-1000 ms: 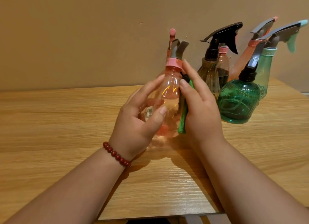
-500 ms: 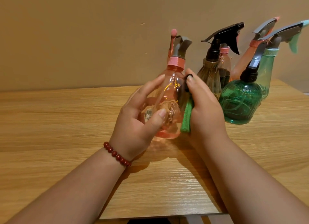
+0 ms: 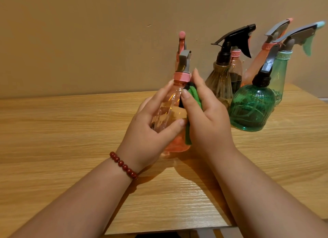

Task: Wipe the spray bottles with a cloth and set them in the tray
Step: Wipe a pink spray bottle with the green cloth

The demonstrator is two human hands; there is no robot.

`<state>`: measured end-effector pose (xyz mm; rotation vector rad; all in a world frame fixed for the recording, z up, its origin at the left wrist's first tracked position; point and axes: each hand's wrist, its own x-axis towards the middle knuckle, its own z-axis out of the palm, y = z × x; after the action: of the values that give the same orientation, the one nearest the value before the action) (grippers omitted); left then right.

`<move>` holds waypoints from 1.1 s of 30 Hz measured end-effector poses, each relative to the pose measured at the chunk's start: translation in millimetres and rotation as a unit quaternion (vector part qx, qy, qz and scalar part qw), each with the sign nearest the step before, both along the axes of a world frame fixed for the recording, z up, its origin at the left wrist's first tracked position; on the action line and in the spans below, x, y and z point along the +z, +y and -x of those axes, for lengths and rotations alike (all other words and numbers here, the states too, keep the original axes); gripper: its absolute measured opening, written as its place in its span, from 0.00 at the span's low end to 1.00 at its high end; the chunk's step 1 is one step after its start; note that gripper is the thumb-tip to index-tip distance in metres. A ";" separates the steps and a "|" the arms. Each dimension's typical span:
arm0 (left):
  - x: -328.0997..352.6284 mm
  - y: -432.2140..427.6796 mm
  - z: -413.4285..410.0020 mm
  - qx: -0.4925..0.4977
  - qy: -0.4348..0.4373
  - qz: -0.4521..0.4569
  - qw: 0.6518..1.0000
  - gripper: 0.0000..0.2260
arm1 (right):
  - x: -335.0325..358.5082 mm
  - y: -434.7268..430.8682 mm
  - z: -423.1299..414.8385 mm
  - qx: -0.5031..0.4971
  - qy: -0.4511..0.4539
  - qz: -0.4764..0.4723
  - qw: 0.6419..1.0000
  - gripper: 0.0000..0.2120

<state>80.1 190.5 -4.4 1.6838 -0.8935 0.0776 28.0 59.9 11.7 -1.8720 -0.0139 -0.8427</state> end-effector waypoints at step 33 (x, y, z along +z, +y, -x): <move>6.6 -4.1 -2.1 -0.029 0.094 0.174 0.980 0.26 | -3.4 9.3 -5.4 0.092 0.047 -0.176 0.979 0.14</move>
<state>82.2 186.4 2.2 1.3145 -0.7374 0.0325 33.4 69.1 8.4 -1.5478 0.0195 -0.5867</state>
